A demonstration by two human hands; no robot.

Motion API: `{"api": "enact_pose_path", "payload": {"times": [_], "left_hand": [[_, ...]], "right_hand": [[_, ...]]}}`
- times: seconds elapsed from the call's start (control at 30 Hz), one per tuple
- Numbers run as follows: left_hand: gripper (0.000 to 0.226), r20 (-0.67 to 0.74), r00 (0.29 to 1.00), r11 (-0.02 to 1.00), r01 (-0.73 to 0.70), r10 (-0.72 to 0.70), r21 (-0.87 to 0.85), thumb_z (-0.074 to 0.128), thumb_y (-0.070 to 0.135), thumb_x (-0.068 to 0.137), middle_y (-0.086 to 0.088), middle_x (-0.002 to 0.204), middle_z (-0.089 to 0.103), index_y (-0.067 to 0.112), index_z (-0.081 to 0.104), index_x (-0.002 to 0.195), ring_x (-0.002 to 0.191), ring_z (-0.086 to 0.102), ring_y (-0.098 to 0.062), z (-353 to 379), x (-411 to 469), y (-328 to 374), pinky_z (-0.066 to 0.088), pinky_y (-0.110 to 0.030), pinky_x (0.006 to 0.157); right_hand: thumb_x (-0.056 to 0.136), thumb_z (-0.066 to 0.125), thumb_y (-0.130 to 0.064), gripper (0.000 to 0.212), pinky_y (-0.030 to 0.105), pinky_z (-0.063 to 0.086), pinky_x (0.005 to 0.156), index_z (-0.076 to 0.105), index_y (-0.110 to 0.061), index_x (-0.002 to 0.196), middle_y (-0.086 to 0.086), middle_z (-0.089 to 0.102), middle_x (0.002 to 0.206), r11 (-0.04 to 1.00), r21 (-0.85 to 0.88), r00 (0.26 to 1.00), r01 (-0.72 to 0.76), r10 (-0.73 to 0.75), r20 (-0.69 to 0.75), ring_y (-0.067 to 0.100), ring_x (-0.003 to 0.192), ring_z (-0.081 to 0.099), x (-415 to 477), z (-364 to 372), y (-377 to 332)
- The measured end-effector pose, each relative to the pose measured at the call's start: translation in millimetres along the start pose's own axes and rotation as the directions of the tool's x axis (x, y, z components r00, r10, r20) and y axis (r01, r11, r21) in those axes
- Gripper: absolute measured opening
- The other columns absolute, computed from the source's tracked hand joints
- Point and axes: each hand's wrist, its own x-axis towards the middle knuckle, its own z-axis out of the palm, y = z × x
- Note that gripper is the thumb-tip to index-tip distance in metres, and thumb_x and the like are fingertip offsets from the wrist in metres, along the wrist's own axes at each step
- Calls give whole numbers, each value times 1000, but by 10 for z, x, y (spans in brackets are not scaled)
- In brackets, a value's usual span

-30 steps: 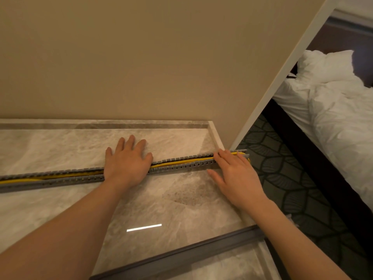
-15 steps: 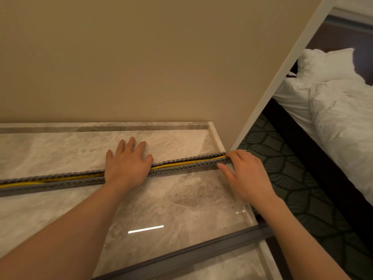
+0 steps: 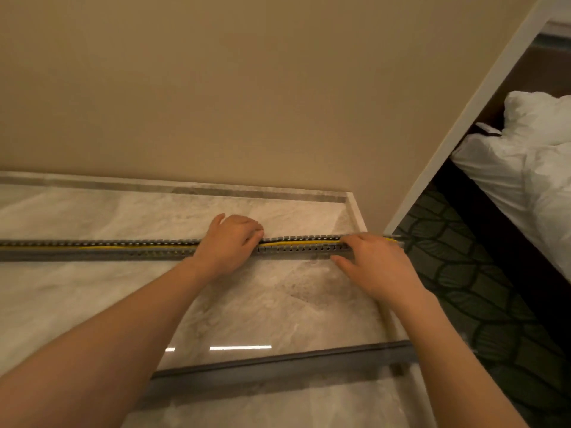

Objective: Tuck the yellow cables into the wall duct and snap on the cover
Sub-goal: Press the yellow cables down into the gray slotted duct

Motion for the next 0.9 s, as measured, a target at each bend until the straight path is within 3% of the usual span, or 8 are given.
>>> {"api": "enact_pose_path", "payload": {"times": [0.13, 0.3, 0.57, 0.73, 0.9], "left_hand": [[31, 30, 999, 998, 18, -20, 66, 39, 35, 97, 6, 122, 59, 26, 57, 120, 121, 45, -15, -150, -290, -25, 8, -50, 113], [41, 8, 997, 985, 78, -80, 155, 40, 40, 96, 8, 139, 48, 28, 44, 134, 134, 33, -14, -524, -935, -320, 6, -50, 114], [43, -122, 957, 949, 281, -264, 144, 37, 44, 96, 9, 140, 45, 30, 41, 136, 133, 32, -9, -1178, -2379, -988, 8, -44, 114], [41, -183, 904, 919, 395, -387, 7, 39, 42, 96, 10, 140, 45, 32, 41, 136, 132, 33, -8, -1660, -3387, -1562, 10, -43, 115], [41, -239, 865, 892, 452, -441, -11, 43, 42, 95, 11, 139, 47, 32, 44, 135, 130, 36, -7, -2068, -4206, -2057, 17, -39, 113]], "right_hand": [[92, 44, -48, 46, 36, 43, 89, 47, -22, 130, 1, 58, 122, 986, 99, 991, 134, -131, -31, 23, 110, 52, 34, 3, -410], [92, 46, -45, 52, 34, 38, 99, 37, -23, 139, -1, 49, 136, 906, 262, 943, 331, -310, -121, 20, 122, 45, -46, 32, -1268], [91, 54, -36, 48, 34, 37, 100, 46, -17, 134, 3, 52, 134, 712, 406, 819, 573, -503, -275, 21, 122, 47, -496, -1, -2997], [92, 50, -42, 46, 29, 35, 99, 43, -25, 135, -4, 49, 136, 626, 472, 777, 620, -571, -264, 14, 122, 44, -830, 42, -4078], [92, 50, -42, 46, 23, 33, 96, 42, -29, 134, -6, 48, 136, 584, 528, 762, 617, -610, -216, 12, 121, 44, -1038, 25, -4957]]}}
